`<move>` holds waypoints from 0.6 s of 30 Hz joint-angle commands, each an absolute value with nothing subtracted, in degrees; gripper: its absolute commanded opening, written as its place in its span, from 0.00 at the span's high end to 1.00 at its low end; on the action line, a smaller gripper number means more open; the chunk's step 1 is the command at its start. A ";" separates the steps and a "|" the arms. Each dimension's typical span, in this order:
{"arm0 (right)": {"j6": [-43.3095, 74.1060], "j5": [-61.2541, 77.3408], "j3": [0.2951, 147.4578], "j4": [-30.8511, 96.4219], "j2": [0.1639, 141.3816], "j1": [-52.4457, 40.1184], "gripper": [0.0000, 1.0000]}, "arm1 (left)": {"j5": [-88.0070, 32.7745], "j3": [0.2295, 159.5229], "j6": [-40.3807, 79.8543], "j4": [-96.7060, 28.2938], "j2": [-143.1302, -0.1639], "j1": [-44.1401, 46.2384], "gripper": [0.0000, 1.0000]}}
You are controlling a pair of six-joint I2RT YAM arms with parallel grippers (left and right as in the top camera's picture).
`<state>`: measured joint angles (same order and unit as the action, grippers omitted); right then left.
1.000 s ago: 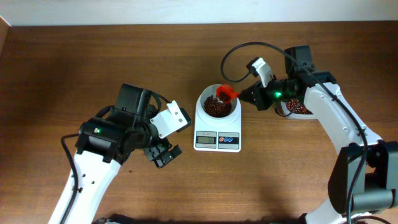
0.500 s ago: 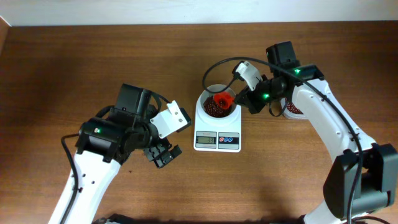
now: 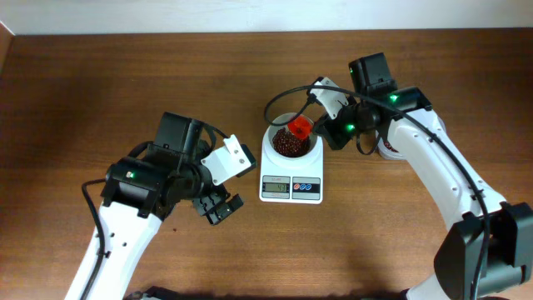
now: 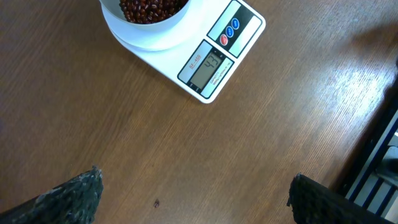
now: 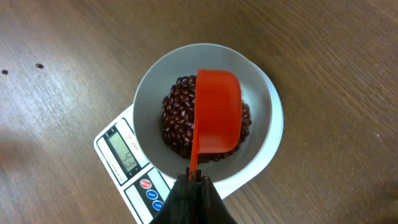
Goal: Scoop and weigh 50g on scale
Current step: 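Carry the scoop over the bowl and pour beans in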
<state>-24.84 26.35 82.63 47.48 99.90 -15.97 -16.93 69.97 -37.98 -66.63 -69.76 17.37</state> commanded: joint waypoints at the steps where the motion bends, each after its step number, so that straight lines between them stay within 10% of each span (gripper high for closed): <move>1: -23.51 26.57 83.83 48.42 97.23 -16.88 0.96 | -16.86 70.50 -38.87 -66.54 -69.54 17.08 0.01; 18: -20.25 13.52 84.58 47.79 94.59 -23.62 0.96 | -16.88 70.50 -38.87 -66.54 -69.54 17.08 0.01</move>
<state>-20.93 12.27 83.15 47.62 97.01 -23.35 -16.93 69.97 -37.98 -66.63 -69.76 17.37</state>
